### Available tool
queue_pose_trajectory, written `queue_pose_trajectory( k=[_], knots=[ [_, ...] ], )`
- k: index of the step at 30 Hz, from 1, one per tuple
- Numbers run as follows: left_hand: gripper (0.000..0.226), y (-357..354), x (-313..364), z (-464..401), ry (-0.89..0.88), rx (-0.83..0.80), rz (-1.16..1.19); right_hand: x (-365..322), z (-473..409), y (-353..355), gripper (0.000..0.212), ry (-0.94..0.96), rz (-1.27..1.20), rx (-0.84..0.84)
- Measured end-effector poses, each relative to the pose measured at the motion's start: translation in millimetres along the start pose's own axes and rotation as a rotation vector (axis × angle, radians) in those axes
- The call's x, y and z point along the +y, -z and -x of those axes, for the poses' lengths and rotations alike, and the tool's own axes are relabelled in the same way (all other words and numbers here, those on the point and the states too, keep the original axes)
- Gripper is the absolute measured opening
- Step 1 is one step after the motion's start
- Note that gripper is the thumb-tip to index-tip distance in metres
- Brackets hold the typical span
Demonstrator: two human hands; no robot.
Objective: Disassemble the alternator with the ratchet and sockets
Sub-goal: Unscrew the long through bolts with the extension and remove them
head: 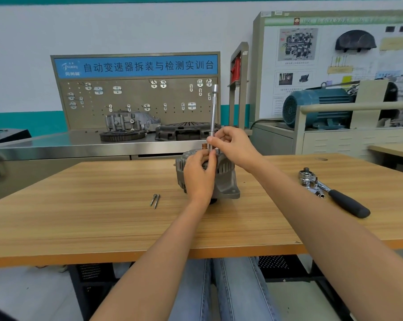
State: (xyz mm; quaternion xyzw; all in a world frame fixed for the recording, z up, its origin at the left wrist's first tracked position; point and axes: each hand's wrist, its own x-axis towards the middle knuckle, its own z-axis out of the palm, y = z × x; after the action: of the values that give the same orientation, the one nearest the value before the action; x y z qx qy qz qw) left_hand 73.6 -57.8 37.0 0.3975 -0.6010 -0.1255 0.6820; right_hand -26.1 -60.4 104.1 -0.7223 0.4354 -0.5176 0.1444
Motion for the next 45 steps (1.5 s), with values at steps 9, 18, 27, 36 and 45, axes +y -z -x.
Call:
queue_pose_trajectory(
  k=[9, 18, 27, 36, 45],
  knots=[
    [0.017, -0.6, 0.7, 1.6, -0.028, 0.011, 0.003, 2.6, -2.4, 1.1, 0.024, 0.035, 0.031, -0.035],
    [0.021, 1.2, 0.5, 1.6, -0.032, 0.014, -0.009, 0.8, -0.6, -1.2, 0.02, 0.003, -0.056, -0.013],
    [0.018, -0.9, 0.4, -0.4, -0.013, 0.001, 0.01, 0.3, 1.3, 0.4, 0.015, 0.005, -0.063, 0.032],
    [0.019, -0.5, 0.2, -0.1, -0.014, 0.018, 0.012, 0.1, -1.4, 3.9, 0.021, 0.002, -0.049, -0.079],
    [0.017, -2.9, -1.8, -0.2, -0.013, 0.026, 0.013, 1.1, -0.4, -2.0, 0.011, 0.007, -0.038, 0.021]
  ],
)
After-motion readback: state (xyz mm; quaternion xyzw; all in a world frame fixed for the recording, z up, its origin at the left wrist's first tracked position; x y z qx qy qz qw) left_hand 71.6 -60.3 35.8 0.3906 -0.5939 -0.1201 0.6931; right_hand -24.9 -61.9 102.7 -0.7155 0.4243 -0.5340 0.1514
